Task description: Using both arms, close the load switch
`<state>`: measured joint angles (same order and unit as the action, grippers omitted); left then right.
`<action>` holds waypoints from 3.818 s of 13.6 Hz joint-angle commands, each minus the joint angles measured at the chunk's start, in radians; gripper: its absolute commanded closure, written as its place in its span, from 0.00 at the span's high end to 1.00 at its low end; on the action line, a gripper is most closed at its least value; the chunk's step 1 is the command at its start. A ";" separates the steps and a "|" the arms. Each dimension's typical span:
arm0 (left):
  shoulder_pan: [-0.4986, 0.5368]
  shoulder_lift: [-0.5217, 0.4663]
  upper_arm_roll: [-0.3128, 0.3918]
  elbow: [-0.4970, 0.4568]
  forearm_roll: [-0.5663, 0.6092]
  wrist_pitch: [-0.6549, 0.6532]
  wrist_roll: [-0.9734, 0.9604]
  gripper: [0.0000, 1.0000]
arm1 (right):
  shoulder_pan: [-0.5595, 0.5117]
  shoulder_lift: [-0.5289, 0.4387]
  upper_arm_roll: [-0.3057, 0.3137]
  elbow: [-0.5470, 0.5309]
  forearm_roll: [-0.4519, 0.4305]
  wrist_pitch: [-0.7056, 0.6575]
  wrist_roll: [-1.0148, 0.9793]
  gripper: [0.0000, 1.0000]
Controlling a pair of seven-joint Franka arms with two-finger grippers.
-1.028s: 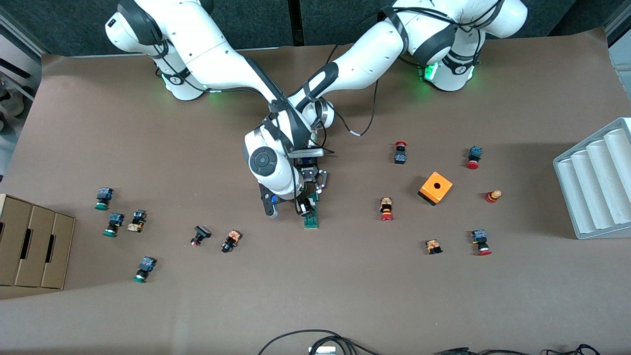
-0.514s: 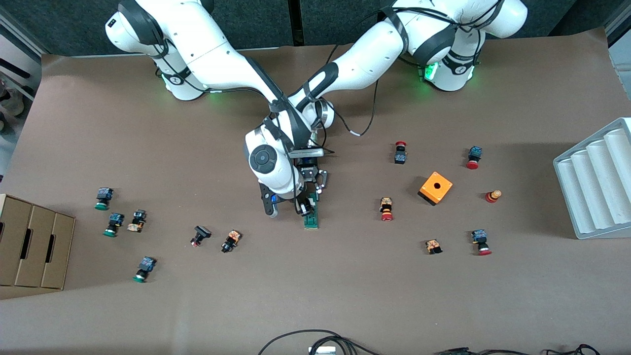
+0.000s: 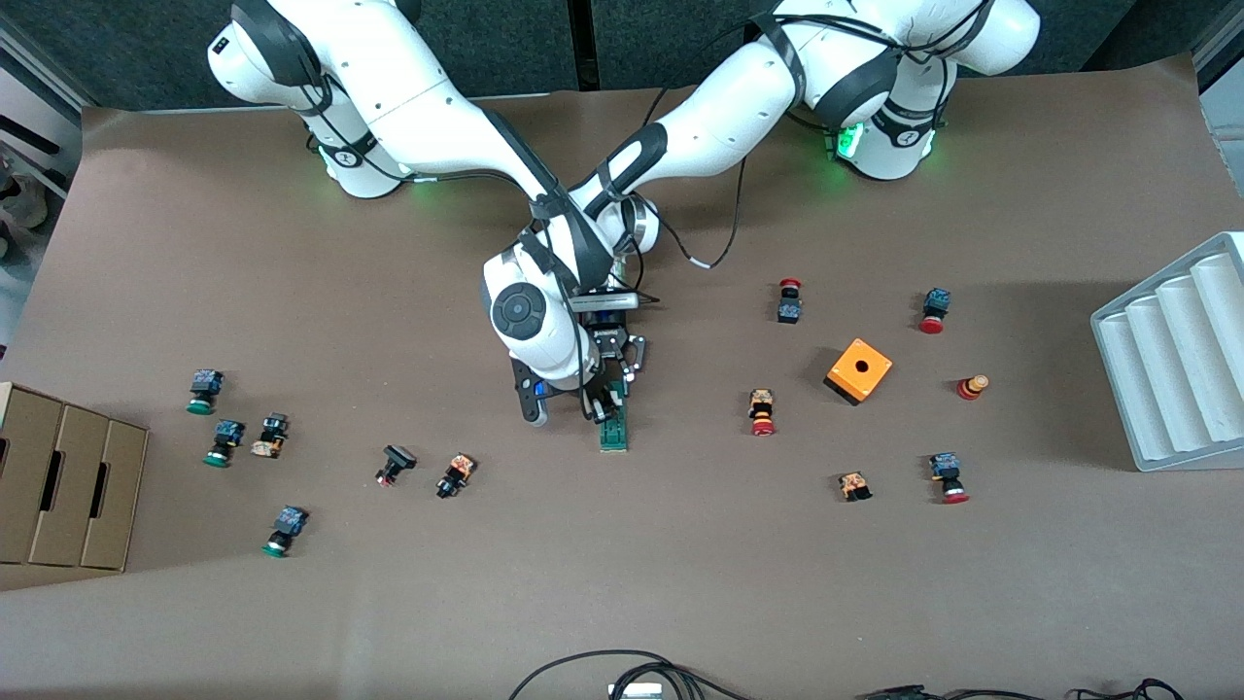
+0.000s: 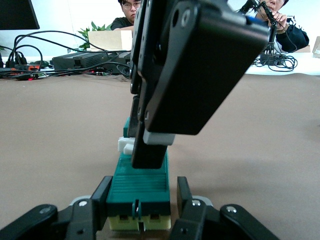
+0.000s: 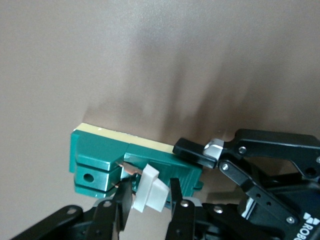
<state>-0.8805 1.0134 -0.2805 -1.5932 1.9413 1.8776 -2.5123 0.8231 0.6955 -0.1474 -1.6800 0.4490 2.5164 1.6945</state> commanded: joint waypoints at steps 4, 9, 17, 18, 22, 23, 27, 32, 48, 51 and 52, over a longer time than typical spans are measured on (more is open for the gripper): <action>-0.005 0.011 -0.003 0.016 0.011 -0.017 0.000 0.58 | -0.024 -0.005 -0.006 0.040 0.031 0.024 -0.001 0.36; -0.005 0.011 -0.003 0.016 0.013 -0.015 0.000 0.58 | -0.025 -0.004 -0.006 0.045 0.037 0.022 -0.001 0.28; -0.005 0.011 -0.003 0.018 0.013 -0.015 0.001 0.58 | -0.025 -0.004 -0.003 0.046 0.039 0.022 0.001 0.14; -0.005 0.010 -0.003 0.018 0.013 -0.015 0.003 0.58 | -0.025 -0.004 -0.003 0.046 0.039 0.022 0.001 0.13; -0.005 0.011 -0.003 0.016 0.008 -0.015 0.001 0.58 | -0.027 0.006 -0.003 0.068 0.045 0.022 0.001 0.14; -0.006 0.011 -0.003 0.016 0.008 -0.015 0.001 0.58 | -0.029 0.006 -0.003 0.069 0.048 0.022 0.001 0.14; -0.006 0.011 -0.003 0.015 0.010 -0.015 0.001 0.58 | -0.042 0.015 -0.003 0.095 0.048 0.022 0.001 0.14; -0.006 0.011 -0.003 0.016 0.013 -0.015 0.001 0.58 | -0.048 0.039 -0.004 0.129 0.056 0.019 0.001 0.14; -0.005 0.019 -0.003 0.013 0.015 -0.015 0.003 0.58 | -0.055 0.105 -0.018 0.201 0.068 0.016 0.010 0.24; -0.005 0.019 -0.003 0.013 0.013 -0.015 0.003 0.58 | -0.056 0.105 -0.020 0.203 0.068 0.016 0.011 0.24; -0.005 0.019 -0.003 0.013 0.015 -0.015 0.003 0.58 | -0.056 0.108 -0.020 0.203 0.068 0.016 0.010 0.23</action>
<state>-0.8809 1.0203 -0.2807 -1.5931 1.9420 1.8774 -2.5117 0.7691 0.7663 -0.1648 -1.5212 0.4787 2.5181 1.7124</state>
